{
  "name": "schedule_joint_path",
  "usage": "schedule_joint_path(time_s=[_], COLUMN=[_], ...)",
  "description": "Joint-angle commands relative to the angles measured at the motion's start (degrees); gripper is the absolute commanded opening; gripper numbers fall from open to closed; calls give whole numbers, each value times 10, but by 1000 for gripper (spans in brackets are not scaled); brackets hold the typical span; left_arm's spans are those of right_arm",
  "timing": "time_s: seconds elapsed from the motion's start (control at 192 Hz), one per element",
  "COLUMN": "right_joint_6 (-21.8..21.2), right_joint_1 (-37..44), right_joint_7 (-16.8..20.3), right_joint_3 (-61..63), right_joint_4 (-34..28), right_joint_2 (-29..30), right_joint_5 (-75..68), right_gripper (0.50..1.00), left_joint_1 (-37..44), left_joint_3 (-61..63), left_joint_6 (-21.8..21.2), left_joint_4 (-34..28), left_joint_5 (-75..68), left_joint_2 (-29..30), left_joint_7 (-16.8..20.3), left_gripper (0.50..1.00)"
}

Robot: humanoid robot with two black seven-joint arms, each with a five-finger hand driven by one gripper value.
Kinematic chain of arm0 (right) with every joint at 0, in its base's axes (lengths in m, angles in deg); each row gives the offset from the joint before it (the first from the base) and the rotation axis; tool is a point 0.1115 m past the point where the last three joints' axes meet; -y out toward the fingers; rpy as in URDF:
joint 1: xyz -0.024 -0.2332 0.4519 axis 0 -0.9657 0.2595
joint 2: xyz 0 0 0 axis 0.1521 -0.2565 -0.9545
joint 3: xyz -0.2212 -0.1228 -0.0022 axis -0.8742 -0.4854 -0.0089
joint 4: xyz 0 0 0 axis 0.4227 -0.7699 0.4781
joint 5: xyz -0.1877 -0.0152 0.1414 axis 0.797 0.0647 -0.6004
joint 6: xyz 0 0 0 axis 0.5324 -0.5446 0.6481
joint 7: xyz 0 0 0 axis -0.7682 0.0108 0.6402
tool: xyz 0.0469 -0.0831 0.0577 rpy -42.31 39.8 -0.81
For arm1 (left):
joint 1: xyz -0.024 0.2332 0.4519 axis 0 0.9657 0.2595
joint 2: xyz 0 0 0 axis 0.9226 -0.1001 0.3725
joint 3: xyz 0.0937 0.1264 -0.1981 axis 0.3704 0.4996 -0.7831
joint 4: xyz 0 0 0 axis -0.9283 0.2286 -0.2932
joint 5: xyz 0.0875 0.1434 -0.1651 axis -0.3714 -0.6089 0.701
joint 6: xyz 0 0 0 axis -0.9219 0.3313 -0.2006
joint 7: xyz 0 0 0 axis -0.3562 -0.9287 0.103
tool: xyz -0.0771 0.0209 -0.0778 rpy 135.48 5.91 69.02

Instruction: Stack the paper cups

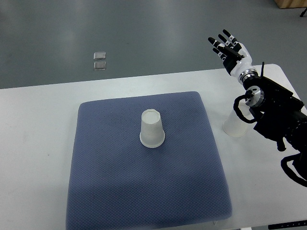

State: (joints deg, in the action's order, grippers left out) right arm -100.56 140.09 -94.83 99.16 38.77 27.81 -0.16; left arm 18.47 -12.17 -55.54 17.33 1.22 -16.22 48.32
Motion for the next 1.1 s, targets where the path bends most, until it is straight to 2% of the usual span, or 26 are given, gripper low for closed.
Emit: schedule_joint_path(time_s=[0.0,0.541,0.692,0.968,1.03,1.093], right_joint_6=[1,11,17,25,26,46], right_joint_1=[5,27,37,59,62,66], right_joint_7=[0,0,0,4,4,2], right_joint_3=[-2,-16,-17,-19,-19,-18], right_joint_4=[-4,-62,-63,-70,-99,-148], right_joint_2=[0,0,0,0,0,-2], right_joint_5=[0,50,104,113,143,203], right_gripper=[928,926,926,926,926,928], left_joint_1=[0,0,0,0,0,0], left_joint_3=[0,1,0,0,0,0], left_joint_6=[0,0,0,0,0,0], left_joint_4=[0,0,0,0,0,0], left_joint_5=[0,0,-1,0,-1,0], left_joint_2=[0,0,0,0,0,0], left_joint_7=[0,0,0,0,0,0], left_gripper=[1000,1000,1000,1000,1000,1000])
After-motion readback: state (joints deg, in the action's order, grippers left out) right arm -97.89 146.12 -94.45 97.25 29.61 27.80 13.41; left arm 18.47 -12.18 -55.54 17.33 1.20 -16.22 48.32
